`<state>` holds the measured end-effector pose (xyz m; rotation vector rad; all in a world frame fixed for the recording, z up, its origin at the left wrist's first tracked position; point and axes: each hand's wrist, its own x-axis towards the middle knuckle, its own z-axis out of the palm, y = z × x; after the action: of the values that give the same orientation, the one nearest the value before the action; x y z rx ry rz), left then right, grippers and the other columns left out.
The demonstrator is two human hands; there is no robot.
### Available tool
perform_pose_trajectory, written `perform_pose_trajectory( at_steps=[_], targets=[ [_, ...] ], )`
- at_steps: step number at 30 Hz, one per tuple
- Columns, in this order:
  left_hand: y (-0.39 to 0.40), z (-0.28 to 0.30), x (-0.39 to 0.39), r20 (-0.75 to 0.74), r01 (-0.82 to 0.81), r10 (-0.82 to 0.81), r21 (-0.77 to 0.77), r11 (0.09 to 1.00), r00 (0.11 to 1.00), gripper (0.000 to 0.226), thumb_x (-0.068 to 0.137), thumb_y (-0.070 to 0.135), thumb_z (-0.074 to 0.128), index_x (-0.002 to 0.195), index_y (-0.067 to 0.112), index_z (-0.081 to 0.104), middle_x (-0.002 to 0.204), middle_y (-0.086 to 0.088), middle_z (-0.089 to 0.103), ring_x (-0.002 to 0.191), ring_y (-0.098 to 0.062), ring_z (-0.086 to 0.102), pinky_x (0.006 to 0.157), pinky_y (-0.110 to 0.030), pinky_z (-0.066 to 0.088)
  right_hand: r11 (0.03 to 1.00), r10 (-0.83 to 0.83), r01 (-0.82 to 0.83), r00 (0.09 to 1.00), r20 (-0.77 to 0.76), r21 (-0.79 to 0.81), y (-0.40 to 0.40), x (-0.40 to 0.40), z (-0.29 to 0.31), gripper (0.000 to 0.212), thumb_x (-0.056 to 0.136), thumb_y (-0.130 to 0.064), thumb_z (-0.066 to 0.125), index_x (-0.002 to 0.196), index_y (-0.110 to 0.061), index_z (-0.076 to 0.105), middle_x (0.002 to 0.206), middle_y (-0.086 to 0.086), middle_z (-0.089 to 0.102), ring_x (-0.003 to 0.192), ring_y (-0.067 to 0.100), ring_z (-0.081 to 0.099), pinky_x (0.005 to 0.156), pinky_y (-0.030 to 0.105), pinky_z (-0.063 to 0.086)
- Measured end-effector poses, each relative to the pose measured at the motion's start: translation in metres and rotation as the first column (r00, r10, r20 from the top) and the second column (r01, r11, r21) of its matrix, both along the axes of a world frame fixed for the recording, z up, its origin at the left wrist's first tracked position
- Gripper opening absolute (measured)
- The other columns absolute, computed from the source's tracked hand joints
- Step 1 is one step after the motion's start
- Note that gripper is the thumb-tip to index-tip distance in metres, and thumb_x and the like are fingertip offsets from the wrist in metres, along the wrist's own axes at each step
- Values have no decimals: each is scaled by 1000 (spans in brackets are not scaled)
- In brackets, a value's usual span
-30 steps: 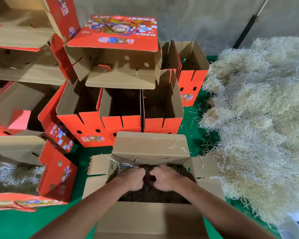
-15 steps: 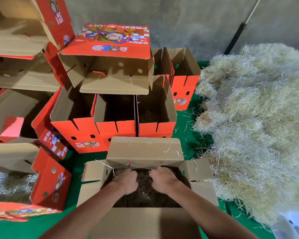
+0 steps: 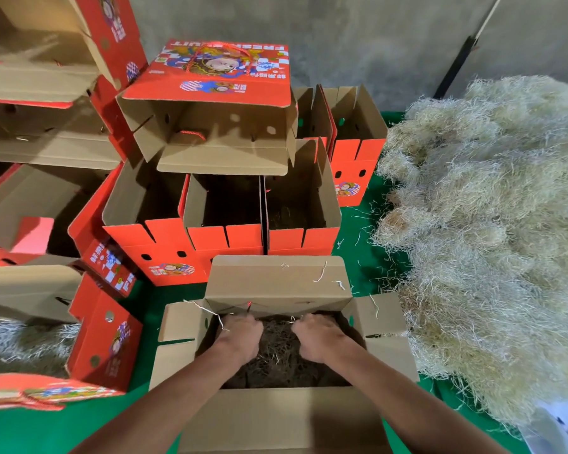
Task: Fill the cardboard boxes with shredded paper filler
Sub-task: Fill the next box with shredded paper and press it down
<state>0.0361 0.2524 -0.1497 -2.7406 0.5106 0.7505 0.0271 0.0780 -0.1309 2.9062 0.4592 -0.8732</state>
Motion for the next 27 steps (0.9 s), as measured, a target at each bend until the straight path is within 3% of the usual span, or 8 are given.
perform_pose_trajectory(
  at_steps=[5,9,13,15,17,20,24,27],
  targets=[
    [10,-3,1,-236,-101,106,34,994,966,34,97,12,49,127,4,61,133,-16,58,121,-31,58,97,-36,48,996,-47,32,984,-172,-88,-10,-7,-6,42,98,-1,50,140,1,50,144,21,48,129,38,52,110,45,42],
    [7,16,4,-296,-143,131,-17,990,946,26,92,8,52,115,5,65,117,-14,67,100,-29,66,73,-32,47,996,-87,86,978,-188,-15,-5,-2,11,35,92,-3,54,126,0,62,128,19,64,115,35,63,95,40,52],
    [0,43,1,-261,-121,52,-254,960,964,7,88,10,48,92,13,54,90,-8,58,83,-30,60,65,-33,43,982,-42,76,980,-193,174,-4,5,41,21,88,-12,55,108,-7,60,116,18,65,105,34,64,75,32,45],
    [-6,65,5,-210,-125,37,-422,898,977,5,89,11,50,87,15,53,91,-9,58,84,-30,62,66,-36,48,951,-23,65,989,-143,301,-5,9,61,15,89,-9,57,103,-5,61,107,18,67,96,32,66,72,31,46],
    [-11,92,11,-164,-114,23,-570,814,986,14,90,12,52,77,18,54,86,-7,63,79,-28,64,65,-39,52,900,-36,58,998,-60,433,-7,13,85,5,89,-5,59,93,-8,62,92,11,66,84,28,65,70,34,50],
    [-12,125,18,-64,-95,71,-723,684,995,28,91,15,53,65,24,50,71,-1,61,69,-24,62,61,-41,51,818,-123,50,988,90,573,-18,14,116,13,89,-7,61,81,-16,57,78,-1,61,75,22,64,67,32,50],
    [-20,137,22,115,53,66,-804,592,991,11,97,19,54,89,20,61,91,3,59,89,-16,57,82,-41,50,669,-298,79,939,169,739,-47,7,133,10,95,-17,67,102,-24,70,89,-16,68,79,-4,67,72,10,53],
    [-38,123,19,130,131,-54,-711,691,990,33,97,23,55,129,28,58,132,7,52,124,-10,44,109,-35,37,720,-402,148,885,234,678,-72,-2,121,22,96,-21,64,117,-17,70,111,-4,70,105,11,65,95,29,52]
  ],
)
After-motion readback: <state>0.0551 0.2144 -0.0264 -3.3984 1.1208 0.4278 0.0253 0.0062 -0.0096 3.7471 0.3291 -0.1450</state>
